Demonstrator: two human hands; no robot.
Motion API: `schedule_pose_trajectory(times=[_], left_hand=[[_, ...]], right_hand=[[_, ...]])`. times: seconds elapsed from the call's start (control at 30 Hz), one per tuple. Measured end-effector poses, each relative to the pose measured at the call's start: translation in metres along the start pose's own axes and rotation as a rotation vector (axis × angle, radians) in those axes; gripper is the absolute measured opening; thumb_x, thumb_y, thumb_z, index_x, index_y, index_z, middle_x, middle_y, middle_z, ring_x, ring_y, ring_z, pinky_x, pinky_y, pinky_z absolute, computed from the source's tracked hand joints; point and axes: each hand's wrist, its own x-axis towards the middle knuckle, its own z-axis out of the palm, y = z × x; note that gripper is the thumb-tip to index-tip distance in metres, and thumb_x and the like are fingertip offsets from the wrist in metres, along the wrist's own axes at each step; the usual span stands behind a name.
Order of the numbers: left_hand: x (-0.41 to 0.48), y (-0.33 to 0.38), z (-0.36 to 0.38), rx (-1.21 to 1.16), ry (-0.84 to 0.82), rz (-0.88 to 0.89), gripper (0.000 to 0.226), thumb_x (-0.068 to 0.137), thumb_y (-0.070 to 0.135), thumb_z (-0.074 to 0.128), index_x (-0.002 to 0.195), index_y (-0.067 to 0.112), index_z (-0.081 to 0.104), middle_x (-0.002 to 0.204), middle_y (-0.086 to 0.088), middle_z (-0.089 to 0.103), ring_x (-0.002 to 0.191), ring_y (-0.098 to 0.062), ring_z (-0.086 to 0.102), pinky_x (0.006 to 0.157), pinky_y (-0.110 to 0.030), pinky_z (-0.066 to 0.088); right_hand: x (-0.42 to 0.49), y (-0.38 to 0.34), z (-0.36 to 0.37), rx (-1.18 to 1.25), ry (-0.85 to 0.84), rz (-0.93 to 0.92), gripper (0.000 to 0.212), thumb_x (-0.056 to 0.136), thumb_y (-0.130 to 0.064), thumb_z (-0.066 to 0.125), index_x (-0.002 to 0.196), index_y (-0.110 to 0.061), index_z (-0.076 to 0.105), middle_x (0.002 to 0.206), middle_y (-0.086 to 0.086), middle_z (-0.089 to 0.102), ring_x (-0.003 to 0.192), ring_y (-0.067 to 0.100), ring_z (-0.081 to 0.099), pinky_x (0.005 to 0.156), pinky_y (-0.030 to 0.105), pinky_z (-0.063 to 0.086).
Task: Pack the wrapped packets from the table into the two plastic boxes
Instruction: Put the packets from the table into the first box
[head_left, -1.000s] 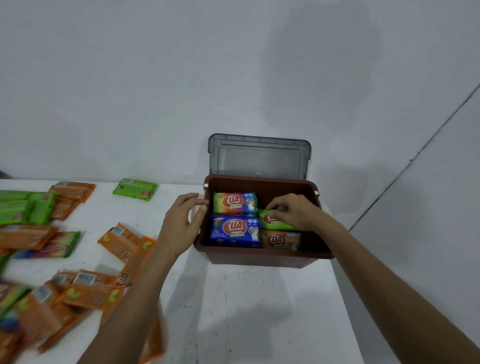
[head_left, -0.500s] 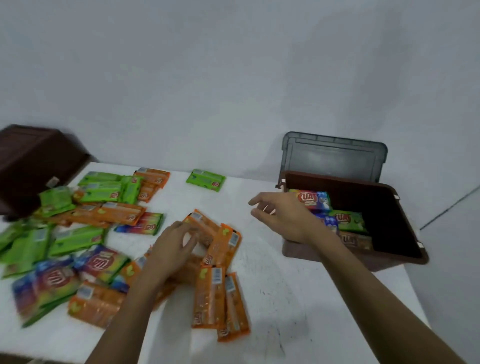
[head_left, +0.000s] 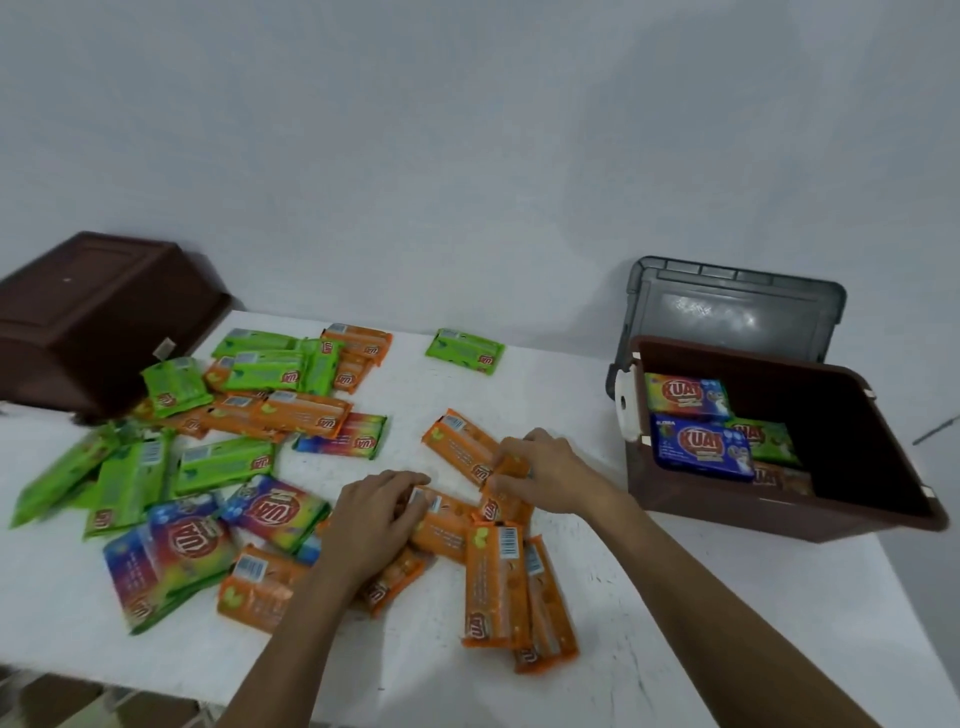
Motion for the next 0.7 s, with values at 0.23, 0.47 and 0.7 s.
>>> schedule_pose_trajectory(times=[0.23, 0.47, 0.7], left_hand=[[-0.001, 0.001, 0.001, -0.018, -0.001, -0.005, 0.055, 0.088, 0.067, 0.022, 0.119, 0.038, 0.058, 0.11, 0.016, 0.064, 0.1, -0.007, 0.058, 0.093, -0.034, 0.04], [-0.002, 0.001, 0.001, -0.032, 0.0, -0.021, 0.057, 0.087, 0.069, 0.021, 0.121, 0.039, 0.056, 0.112, 0.016, 0.063, 0.102, -0.006, 0.057, 0.096, -0.033, 0.037], [0.013, 0.0, -0.009, -0.111, -0.1, -0.054, 0.041, 0.088, 0.06, 0.045, 0.12, 0.037, 0.056, 0.116, 0.011, 0.06, 0.097, -0.005, 0.057, 0.092, -0.037, 0.048]], right_hand=[[-0.004, -0.009, 0.003, 0.147, 0.152, 0.151, 0.03, 0.086, -0.042, 0.064, 0.096, -0.024, 0.043, 0.108, 0.007, 0.045, 0.099, 0.025, 0.049, 0.075, 0.034, 0.048], [-0.018, 0.005, -0.012, 0.88, 0.258, 0.198, 0.039, 0.09, 0.0, 0.063, 0.119, -0.021, 0.048, 0.113, 0.009, 0.061, 0.093, 0.018, 0.068, 0.075, 0.036, 0.061], [-0.019, 0.0, -0.029, 1.099, 0.272, 0.164, 0.041, 0.087, 0.001, 0.067, 0.121, -0.019, 0.06, 0.11, 0.007, 0.068, 0.096, 0.021, 0.069, 0.07, 0.033, 0.058]])
